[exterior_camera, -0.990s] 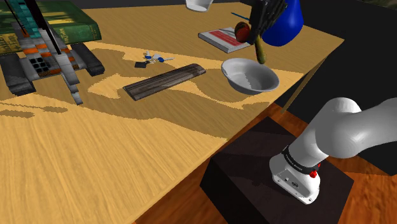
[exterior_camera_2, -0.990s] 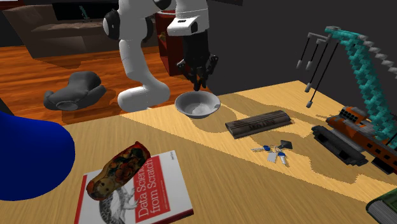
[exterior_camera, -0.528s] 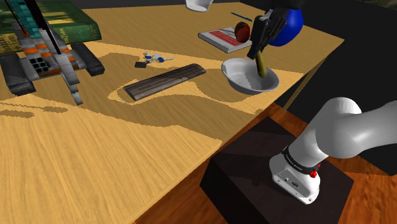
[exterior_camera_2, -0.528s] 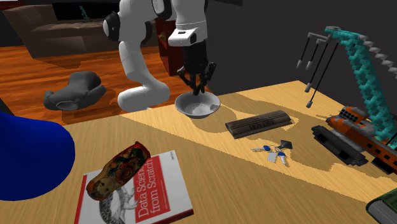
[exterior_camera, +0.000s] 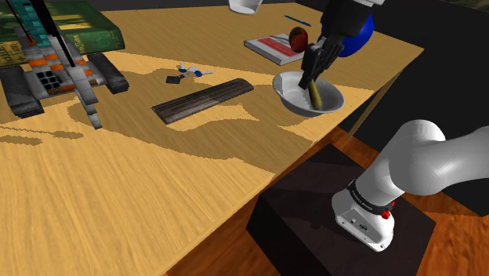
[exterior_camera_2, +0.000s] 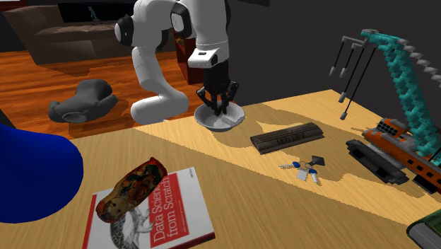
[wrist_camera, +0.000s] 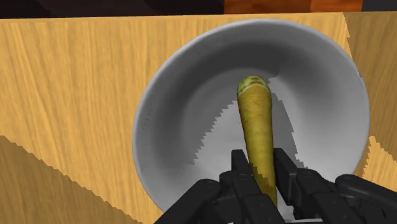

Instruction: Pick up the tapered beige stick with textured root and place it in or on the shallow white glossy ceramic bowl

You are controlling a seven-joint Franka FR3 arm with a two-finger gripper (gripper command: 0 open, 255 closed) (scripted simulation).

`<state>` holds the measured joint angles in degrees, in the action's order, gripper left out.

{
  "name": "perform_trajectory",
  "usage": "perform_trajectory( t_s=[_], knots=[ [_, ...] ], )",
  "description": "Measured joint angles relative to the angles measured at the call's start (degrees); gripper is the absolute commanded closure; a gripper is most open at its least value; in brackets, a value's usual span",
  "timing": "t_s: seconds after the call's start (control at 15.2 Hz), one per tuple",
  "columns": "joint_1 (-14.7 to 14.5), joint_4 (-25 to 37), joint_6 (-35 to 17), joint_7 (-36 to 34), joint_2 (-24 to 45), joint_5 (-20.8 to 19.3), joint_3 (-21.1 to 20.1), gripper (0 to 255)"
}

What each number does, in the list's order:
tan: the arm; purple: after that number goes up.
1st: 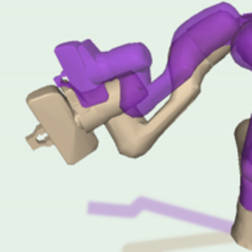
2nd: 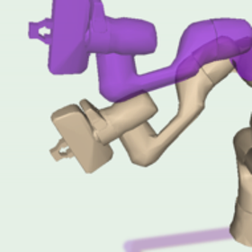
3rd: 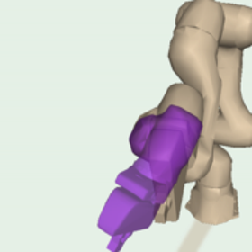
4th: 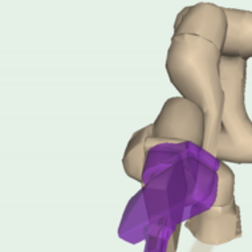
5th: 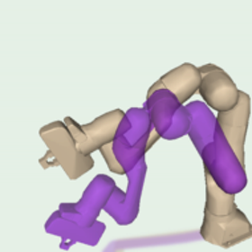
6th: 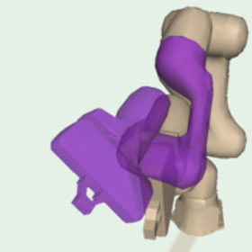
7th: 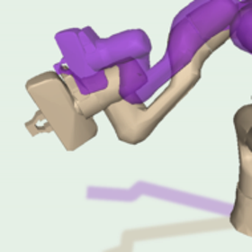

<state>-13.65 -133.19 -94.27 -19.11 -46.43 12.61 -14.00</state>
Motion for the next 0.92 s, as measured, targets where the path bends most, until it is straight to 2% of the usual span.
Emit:
perform_trajectory(
  t_s=[0.4,0.46,0.92],
  knots=[
    [-0.03,-0.67,-0.63,0.03,-0.12,0.08,-0.09,255],
    [-0.03,-0.68,-0.63,0.03,-0.13,0.08,-0.09,0],
    [0.01,-0.02,0.13,0.12,-0.17,-0.07,0.16,0]
  ],
)
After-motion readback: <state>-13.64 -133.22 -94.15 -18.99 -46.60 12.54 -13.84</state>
